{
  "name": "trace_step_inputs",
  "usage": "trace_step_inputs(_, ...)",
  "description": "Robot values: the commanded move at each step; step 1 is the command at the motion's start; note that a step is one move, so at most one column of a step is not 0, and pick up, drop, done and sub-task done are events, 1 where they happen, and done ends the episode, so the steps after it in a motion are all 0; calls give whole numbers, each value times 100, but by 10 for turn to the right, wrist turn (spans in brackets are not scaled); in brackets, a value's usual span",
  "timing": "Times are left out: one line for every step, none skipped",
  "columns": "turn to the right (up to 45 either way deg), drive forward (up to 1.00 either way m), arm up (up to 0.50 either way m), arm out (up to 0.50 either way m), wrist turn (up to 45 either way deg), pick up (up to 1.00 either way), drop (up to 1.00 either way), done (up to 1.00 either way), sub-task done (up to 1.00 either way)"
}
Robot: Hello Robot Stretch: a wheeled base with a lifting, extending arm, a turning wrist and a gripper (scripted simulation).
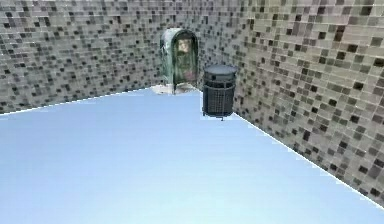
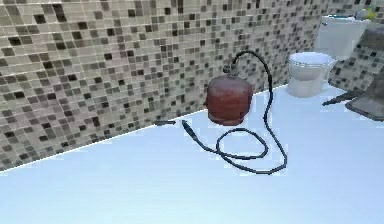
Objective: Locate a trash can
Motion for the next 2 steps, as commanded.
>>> trace_step_inputs(60,0,0,0,0,0,0,0,0)
trace_step_inputs(0,100,0,0,0,0,0,0,0)
